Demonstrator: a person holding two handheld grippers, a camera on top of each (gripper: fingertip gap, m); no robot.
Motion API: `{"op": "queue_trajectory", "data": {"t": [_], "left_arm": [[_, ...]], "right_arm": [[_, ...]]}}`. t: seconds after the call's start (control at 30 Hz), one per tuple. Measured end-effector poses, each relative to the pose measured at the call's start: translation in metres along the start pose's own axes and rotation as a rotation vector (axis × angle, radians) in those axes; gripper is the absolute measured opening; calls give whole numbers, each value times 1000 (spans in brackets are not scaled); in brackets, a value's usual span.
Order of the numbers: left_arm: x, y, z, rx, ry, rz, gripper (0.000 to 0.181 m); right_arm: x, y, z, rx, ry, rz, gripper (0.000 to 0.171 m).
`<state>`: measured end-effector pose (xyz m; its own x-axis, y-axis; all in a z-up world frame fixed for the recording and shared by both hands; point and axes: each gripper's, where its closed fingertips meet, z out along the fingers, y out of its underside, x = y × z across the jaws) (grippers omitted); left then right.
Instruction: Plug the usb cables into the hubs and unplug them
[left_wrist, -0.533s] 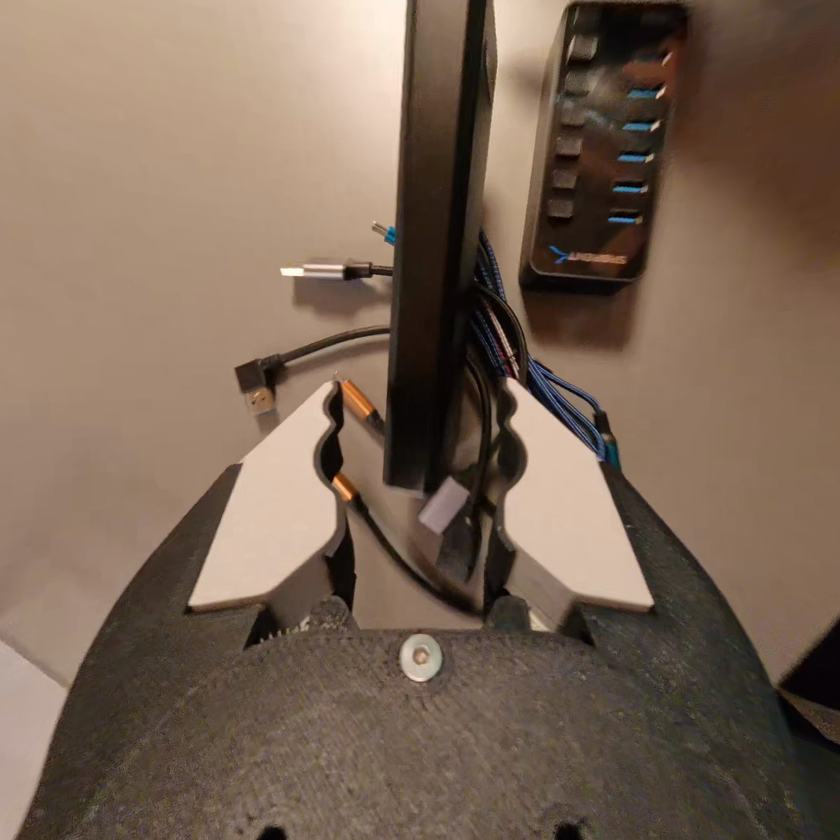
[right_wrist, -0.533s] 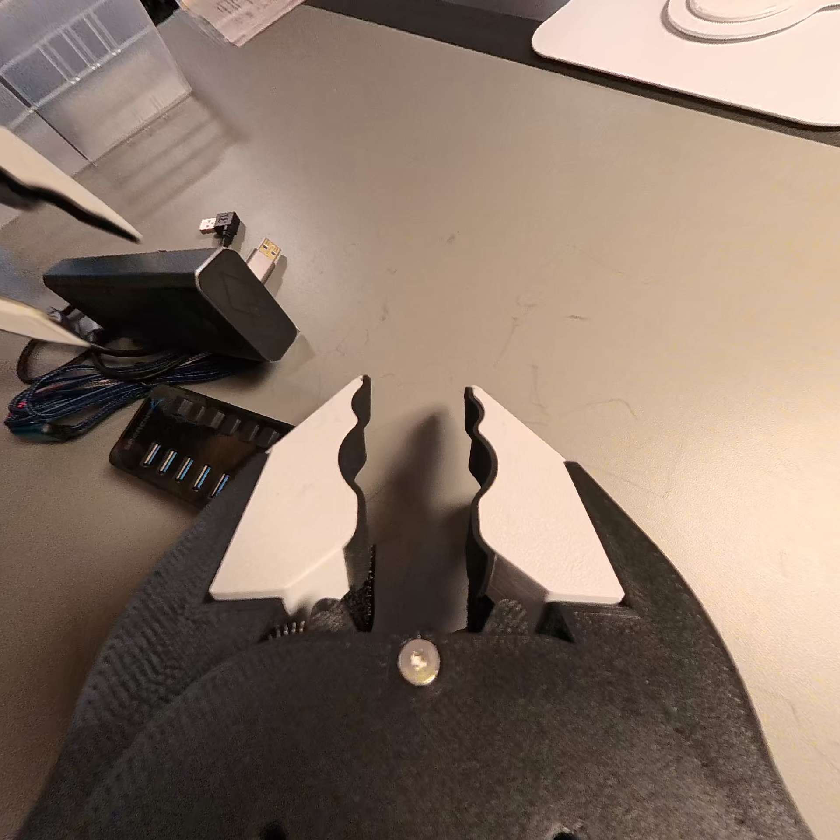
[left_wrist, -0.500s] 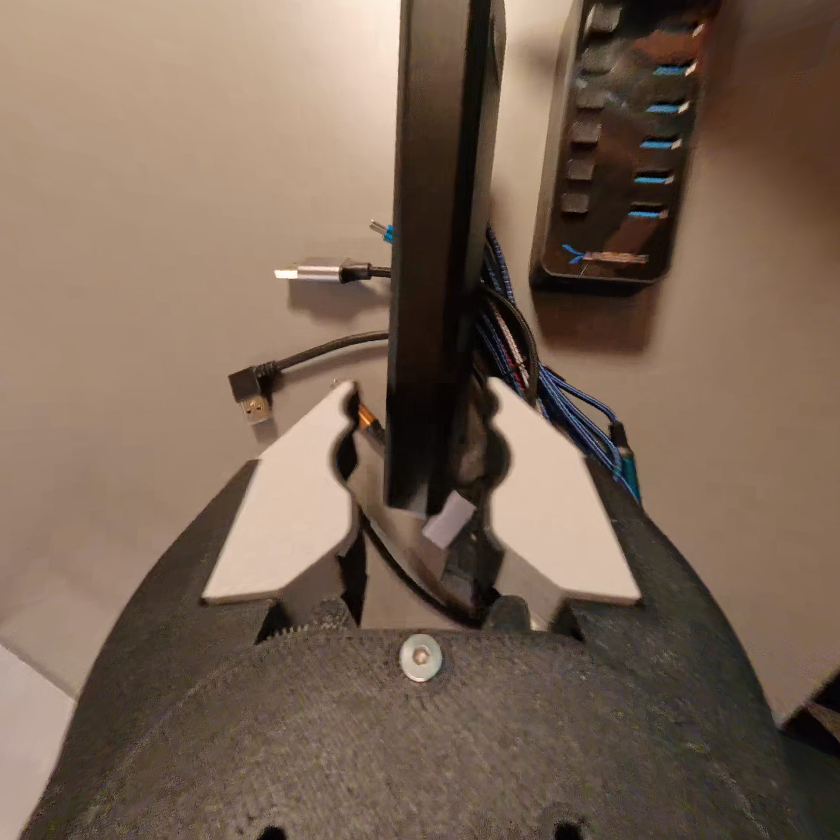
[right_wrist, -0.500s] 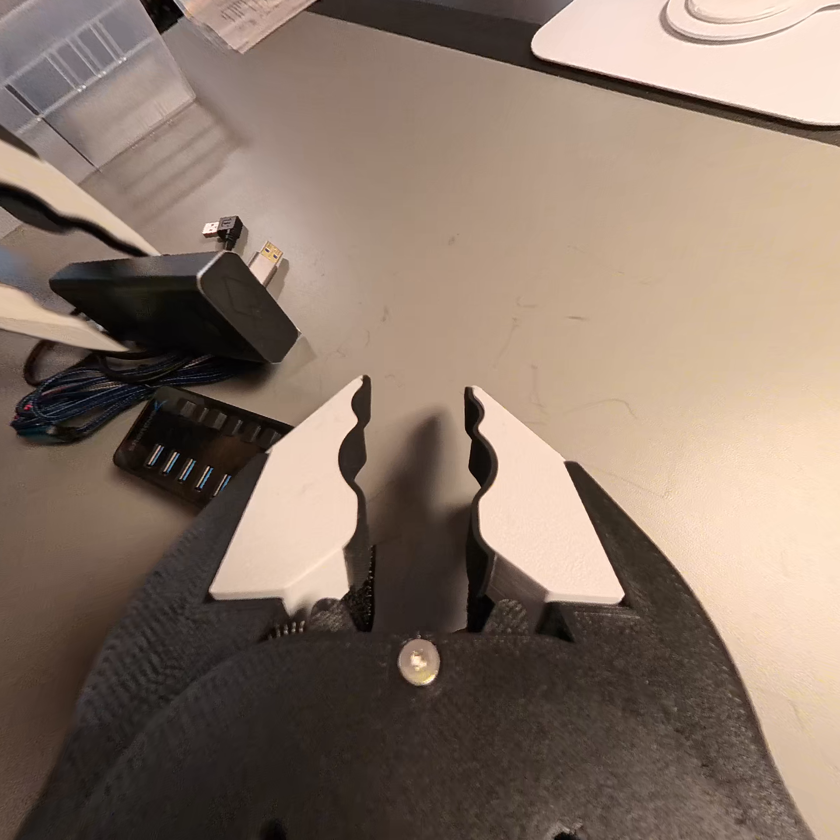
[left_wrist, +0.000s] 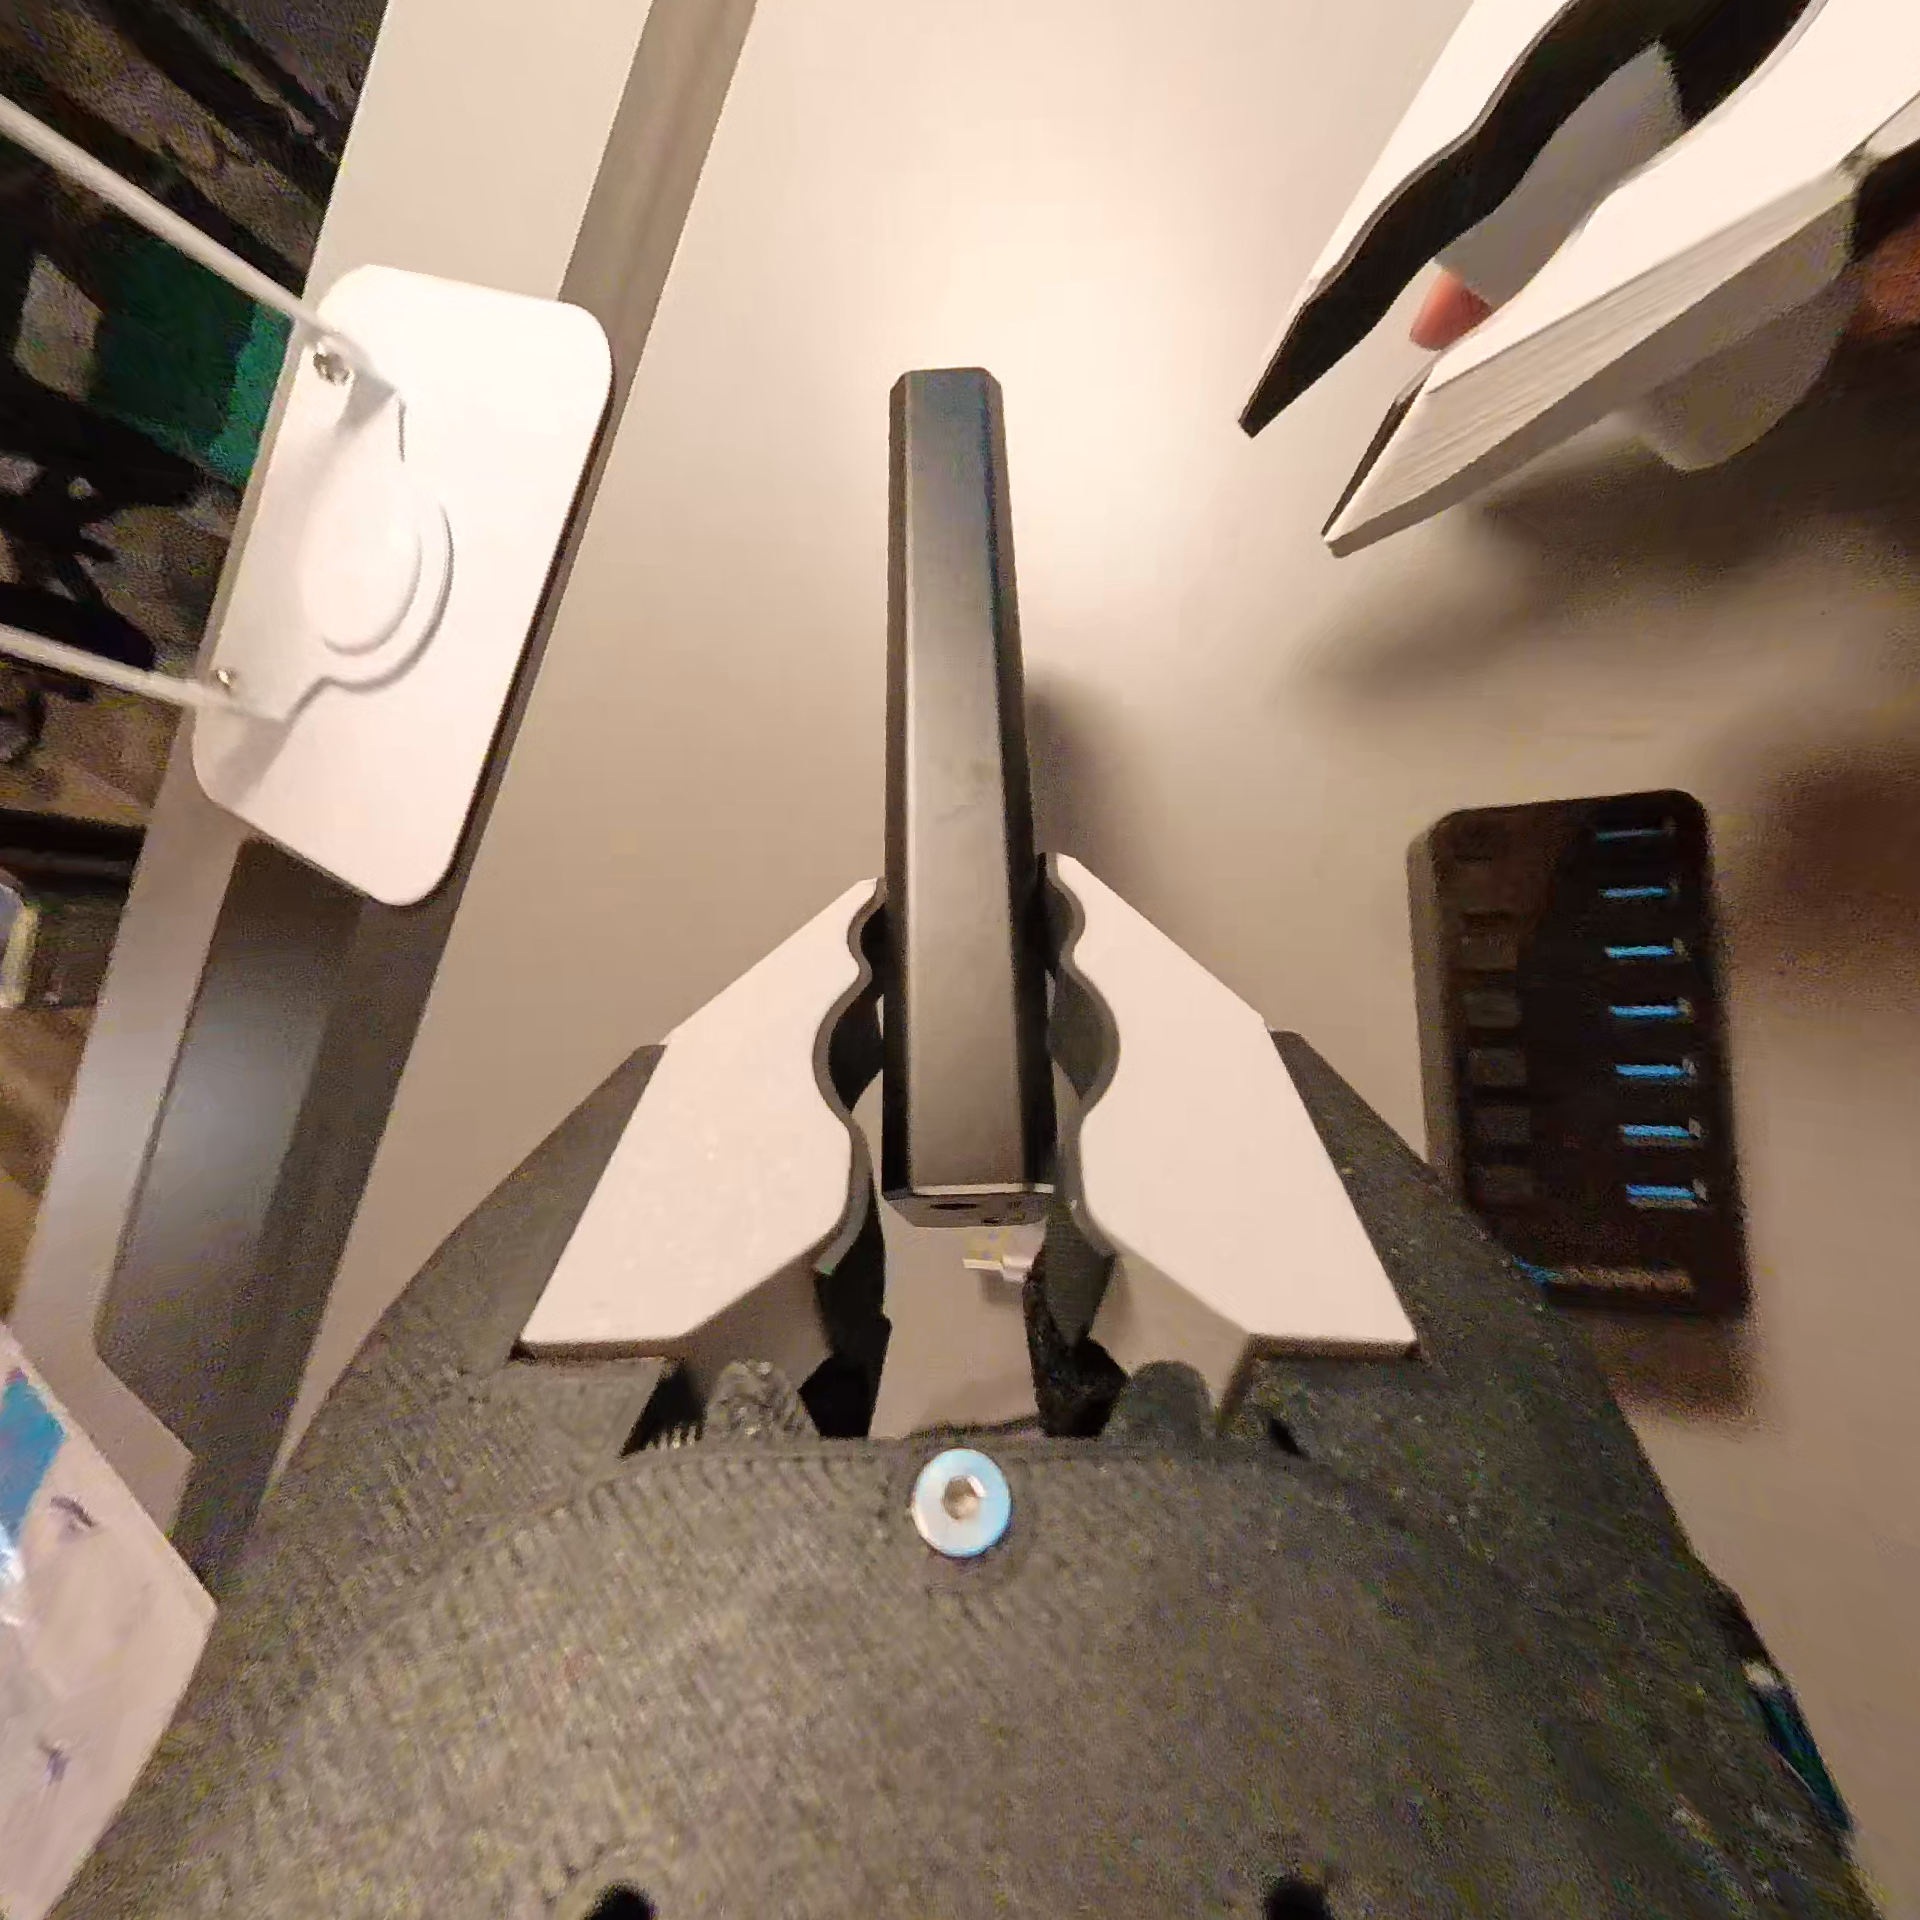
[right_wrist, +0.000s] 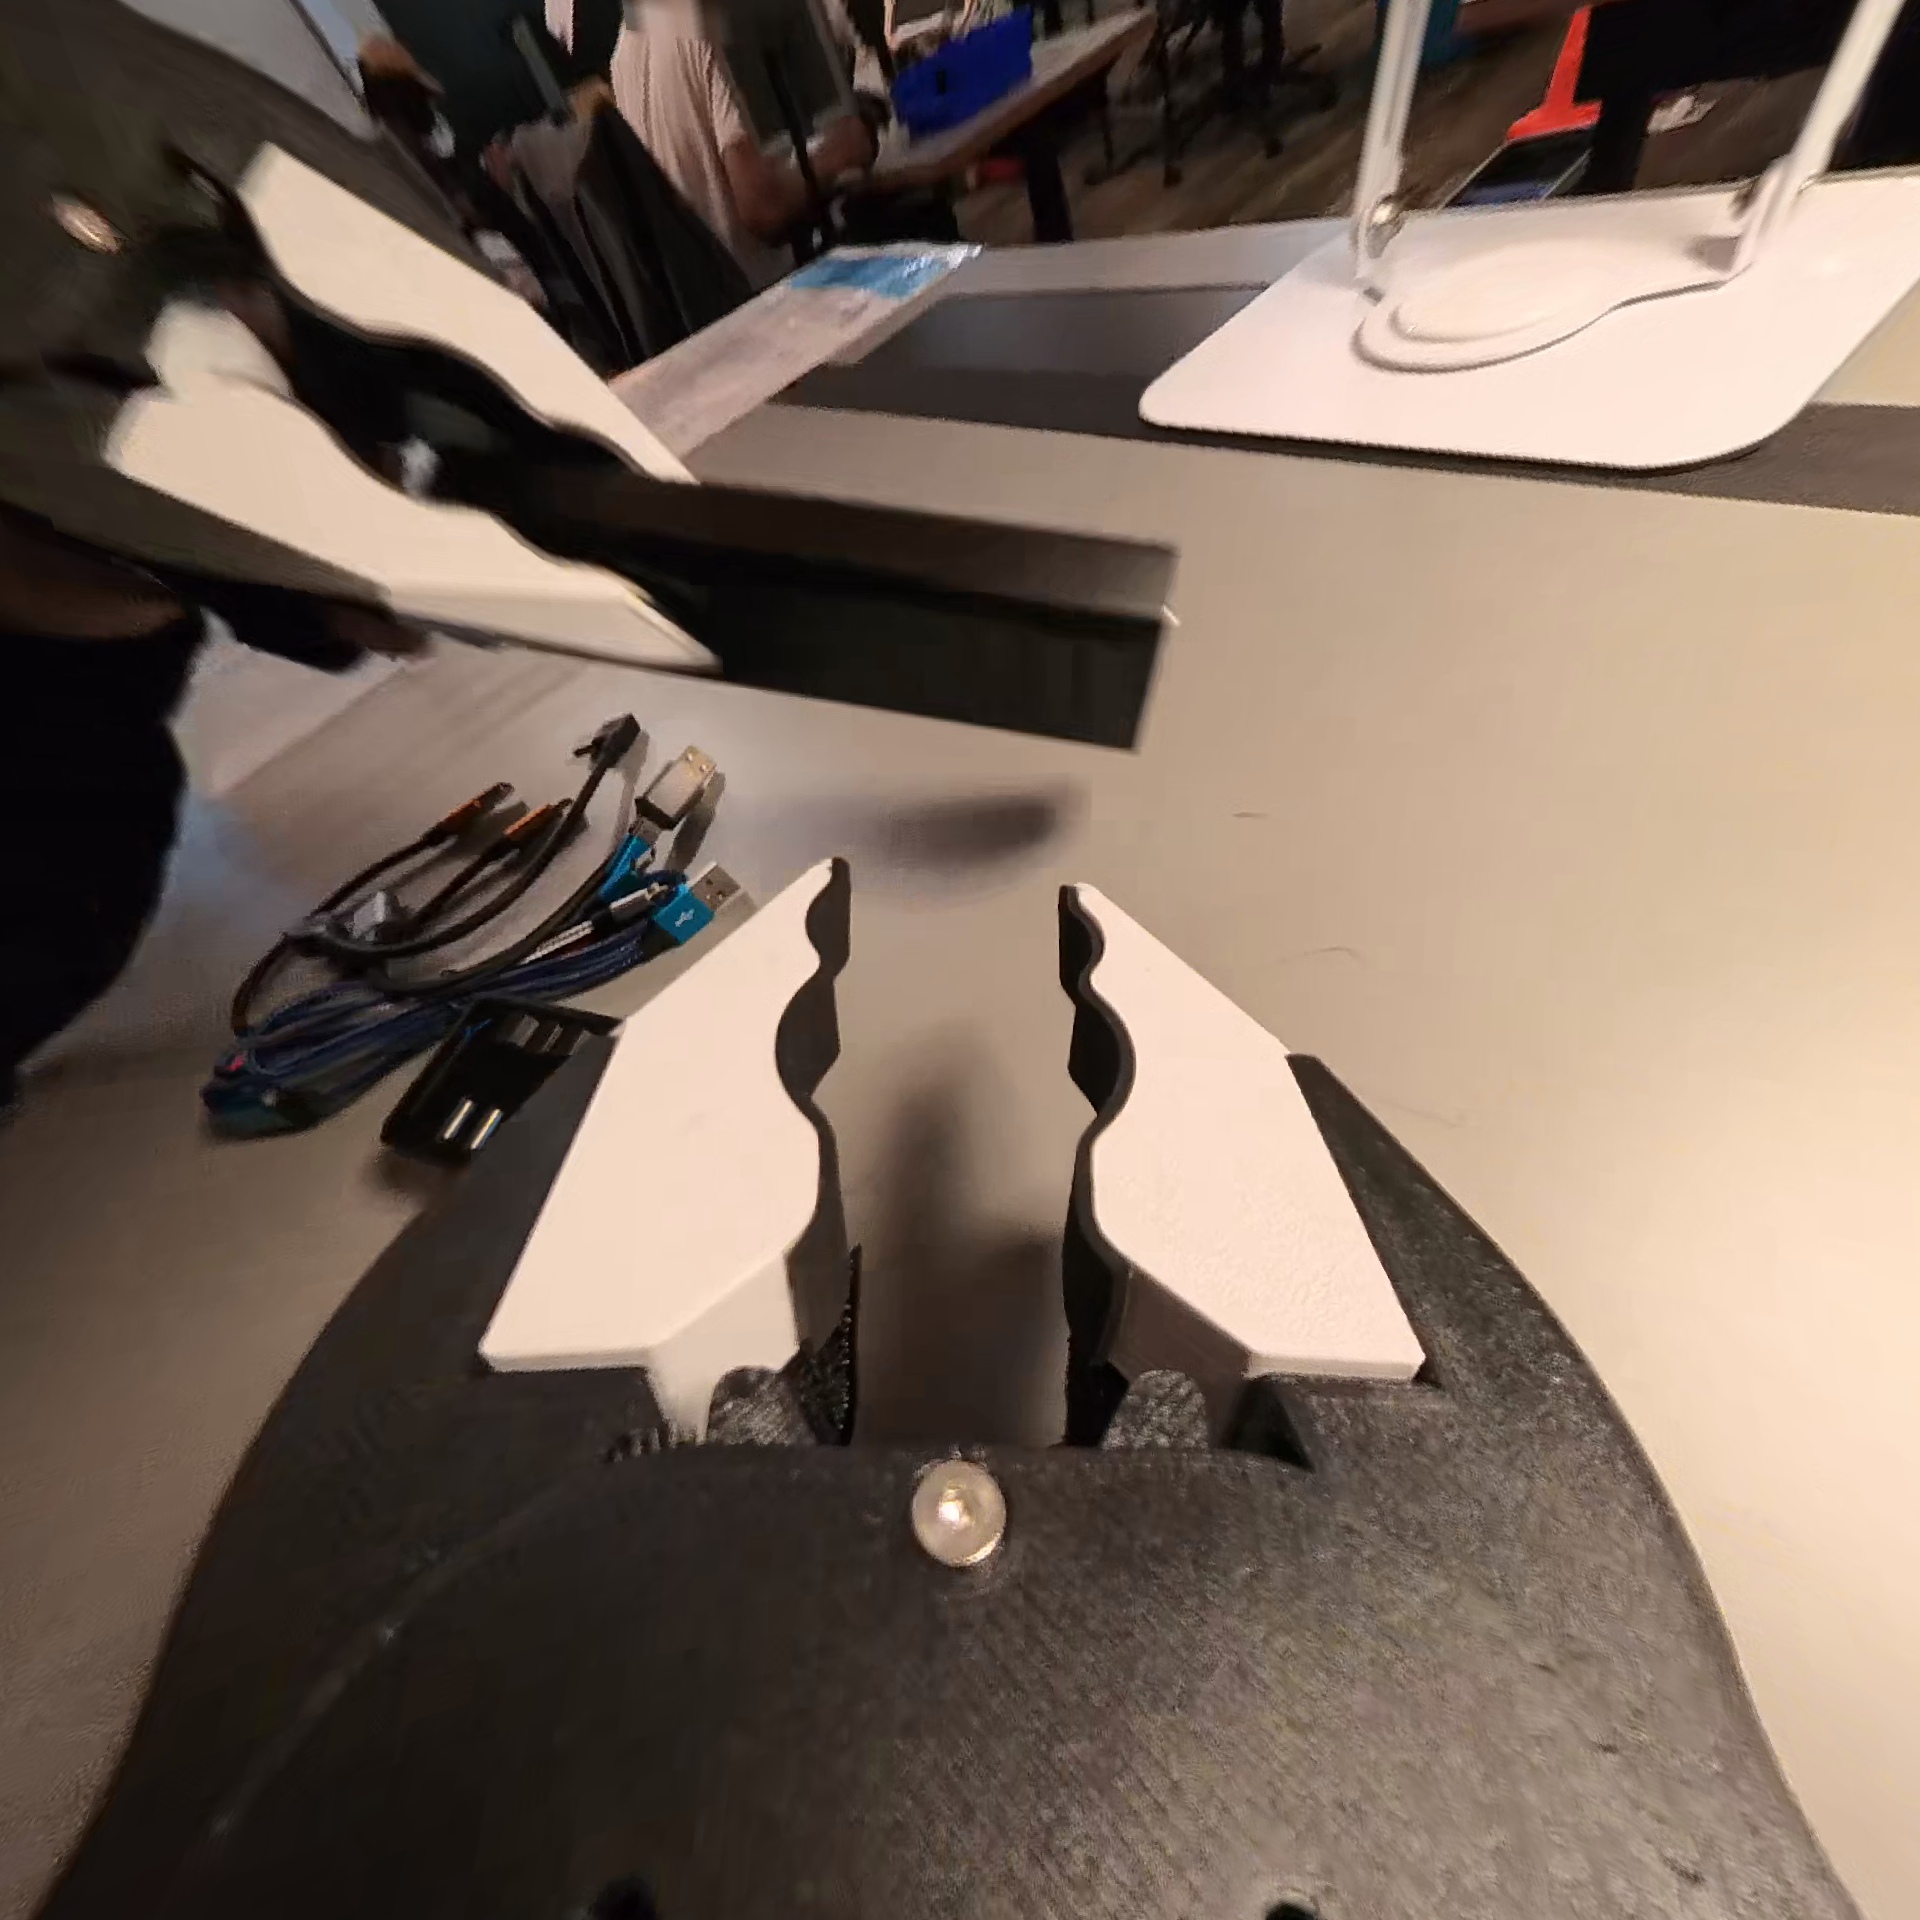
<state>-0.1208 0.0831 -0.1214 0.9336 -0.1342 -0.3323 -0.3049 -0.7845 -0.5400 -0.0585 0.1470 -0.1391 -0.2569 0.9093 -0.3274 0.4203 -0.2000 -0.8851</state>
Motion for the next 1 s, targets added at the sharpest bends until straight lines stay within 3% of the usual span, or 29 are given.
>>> {"op": "queue_trajectory", "data": {"t": [0.03, 0.2, 0.3, 0.5, 0.73, 0.83, 1.0], "left_arm": [[2, -6, 15, -11, -27, 67, 30], [19, -19, 58, -12, -164, 330, 30], [38, -16, 71, 6, -136, 379, 32], [48, -14, 73, 37, -239, 431, 36], [57, -14, 69, 118, -128, 293, 45], [59, -15, 62, 170, -47, 199, 63], [28, -25, 18, 385, 25, -49, 63]], "right_arm": [[2, -2, -2, 20, 6, 11, 40], [12, -13, -14, 115, 86, 26, 40], [16, -13, -16, 120, 123, 19, 41], [23, -5, -13, 44, 169, 0, 41], [35, 3, -17, -41, 202, -102, 42], [37, 3, -18, -44, 182, -65, 42], [38, 3, -20, -52, 172, -96, 42]]}}
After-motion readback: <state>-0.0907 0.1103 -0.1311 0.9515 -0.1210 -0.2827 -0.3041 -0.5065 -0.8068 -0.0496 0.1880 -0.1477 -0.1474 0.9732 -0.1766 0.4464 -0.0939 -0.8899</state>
